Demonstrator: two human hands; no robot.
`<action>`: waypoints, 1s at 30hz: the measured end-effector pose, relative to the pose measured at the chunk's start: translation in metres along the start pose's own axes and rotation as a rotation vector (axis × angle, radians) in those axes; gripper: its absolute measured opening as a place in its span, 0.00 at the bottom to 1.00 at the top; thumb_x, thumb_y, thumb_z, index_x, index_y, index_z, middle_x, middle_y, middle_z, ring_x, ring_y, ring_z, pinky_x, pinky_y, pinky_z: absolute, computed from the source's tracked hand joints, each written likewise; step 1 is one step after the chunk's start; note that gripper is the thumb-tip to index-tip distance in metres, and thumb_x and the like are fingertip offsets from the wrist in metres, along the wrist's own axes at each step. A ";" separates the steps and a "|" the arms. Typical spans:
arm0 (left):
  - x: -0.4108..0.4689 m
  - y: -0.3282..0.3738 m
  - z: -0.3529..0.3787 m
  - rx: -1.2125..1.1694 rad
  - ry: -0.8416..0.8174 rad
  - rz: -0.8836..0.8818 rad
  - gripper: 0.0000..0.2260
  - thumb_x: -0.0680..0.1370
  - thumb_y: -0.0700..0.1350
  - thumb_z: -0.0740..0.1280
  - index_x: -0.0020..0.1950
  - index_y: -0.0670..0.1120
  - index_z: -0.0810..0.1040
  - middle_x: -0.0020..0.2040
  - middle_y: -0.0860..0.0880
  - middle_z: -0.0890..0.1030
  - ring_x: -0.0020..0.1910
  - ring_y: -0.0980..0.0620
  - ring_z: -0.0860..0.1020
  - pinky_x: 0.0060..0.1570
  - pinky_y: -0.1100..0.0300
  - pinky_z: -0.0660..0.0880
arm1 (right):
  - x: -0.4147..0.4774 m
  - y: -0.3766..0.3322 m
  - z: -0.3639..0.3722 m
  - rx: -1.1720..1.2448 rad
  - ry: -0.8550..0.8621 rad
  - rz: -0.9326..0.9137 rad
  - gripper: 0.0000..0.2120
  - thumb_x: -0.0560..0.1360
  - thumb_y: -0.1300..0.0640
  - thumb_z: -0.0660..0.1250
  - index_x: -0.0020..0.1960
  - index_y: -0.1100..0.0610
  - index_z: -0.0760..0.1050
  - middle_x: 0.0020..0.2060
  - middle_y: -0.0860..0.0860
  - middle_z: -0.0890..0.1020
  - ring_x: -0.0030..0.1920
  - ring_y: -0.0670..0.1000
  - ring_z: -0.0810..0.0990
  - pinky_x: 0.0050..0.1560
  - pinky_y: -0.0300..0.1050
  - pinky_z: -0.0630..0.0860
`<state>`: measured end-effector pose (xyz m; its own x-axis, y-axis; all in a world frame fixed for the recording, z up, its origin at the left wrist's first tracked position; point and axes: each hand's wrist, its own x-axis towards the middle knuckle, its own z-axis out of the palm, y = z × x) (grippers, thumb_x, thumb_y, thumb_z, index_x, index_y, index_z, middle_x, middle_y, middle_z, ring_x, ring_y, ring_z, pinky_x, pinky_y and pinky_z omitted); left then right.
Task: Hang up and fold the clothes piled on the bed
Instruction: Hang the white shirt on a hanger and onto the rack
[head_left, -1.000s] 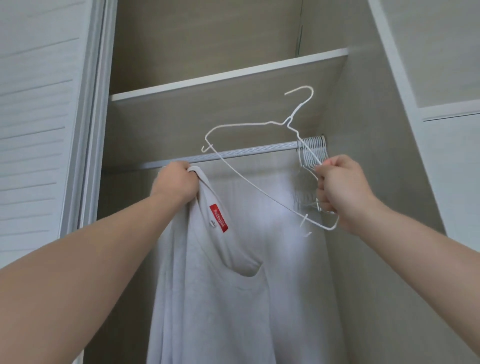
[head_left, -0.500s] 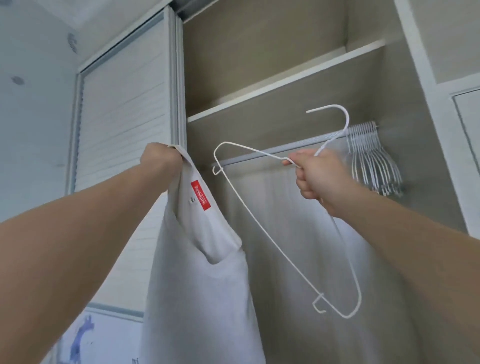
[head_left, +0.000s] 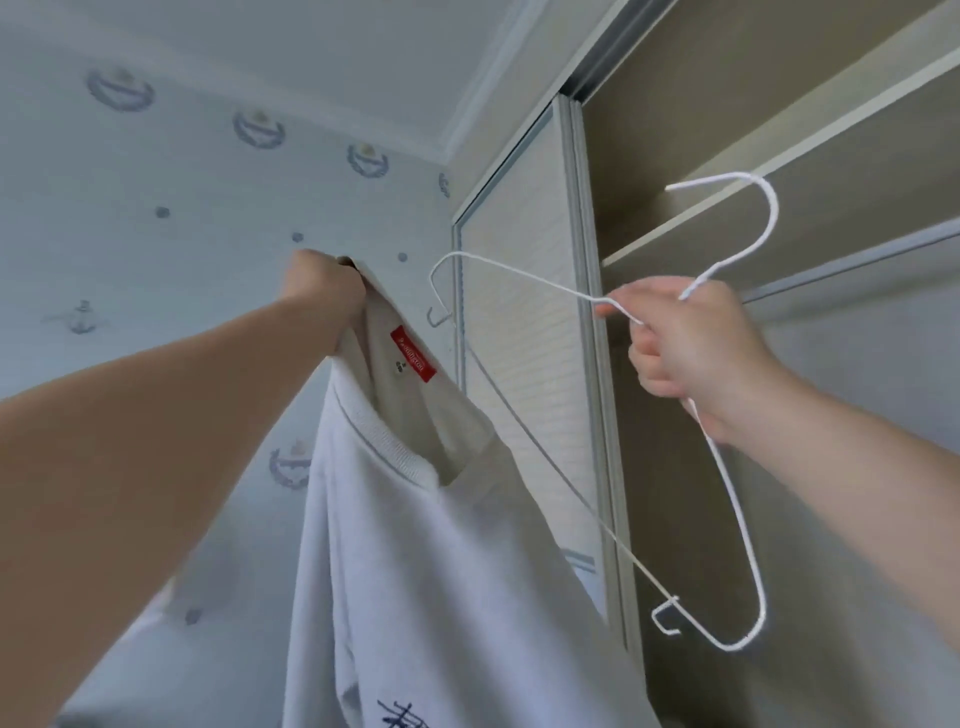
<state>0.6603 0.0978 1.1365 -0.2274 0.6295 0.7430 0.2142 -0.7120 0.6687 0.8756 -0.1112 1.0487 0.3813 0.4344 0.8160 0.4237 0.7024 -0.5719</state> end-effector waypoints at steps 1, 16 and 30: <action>-0.003 -0.001 -0.026 0.045 0.028 -0.003 0.11 0.81 0.40 0.60 0.38 0.43 0.69 0.34 0.47 0.69 0.38 0.47 0.73 0.36 0.56 0.68 | -0.010 0.000 0.009 0.044 -0.028 0.016 0.10 0.80 0.62 0.63 0.42 0.59 0.79 0.21 0.46 0.61 0.19 0.45 0.56 0.22 0.32 0.53; -0.027 -0.014 -0.345 0.825 0.144 -0.026 0.14 0.81 0.40 0.60 0.35 0.42 0.69 0.33 0.46 0.71 0.32 0.48 0.69 0.28 0.58 0.63 | -0.120 -0.058 0.193 0.391 -0.430 0.131 0.13 0.82 0.59 0.63 0.42 0.58 0.82 0.24 0.47 0.59 0.22 0.47 0.55 0.23 0.33 0.54; -0.089 -0.077 -0.630 1.280 -0.109 -0.273 0.12 0.80 0.37 0.60 0.38 0.41 0.77 0.35 0.46 0.74 0.32 0.50 0.70 0.29 0.64 0.66 | -0.311 -0.102 0.434 0.654 -0.841 0.244 0.15 0.82 0.62 0.62 0.39 0.58 0.83 0.22 0.50 0.60 0.20 0.47 0.55 0.23 0.32 0.55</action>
<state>0.0657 -0.0990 1.0020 -0.3422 0.7697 0.5389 0.9312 0.2011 0.3041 0.3569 -0.0730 0.8898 -0.3929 0.6744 0.6251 -0.2004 0.6007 -0.7740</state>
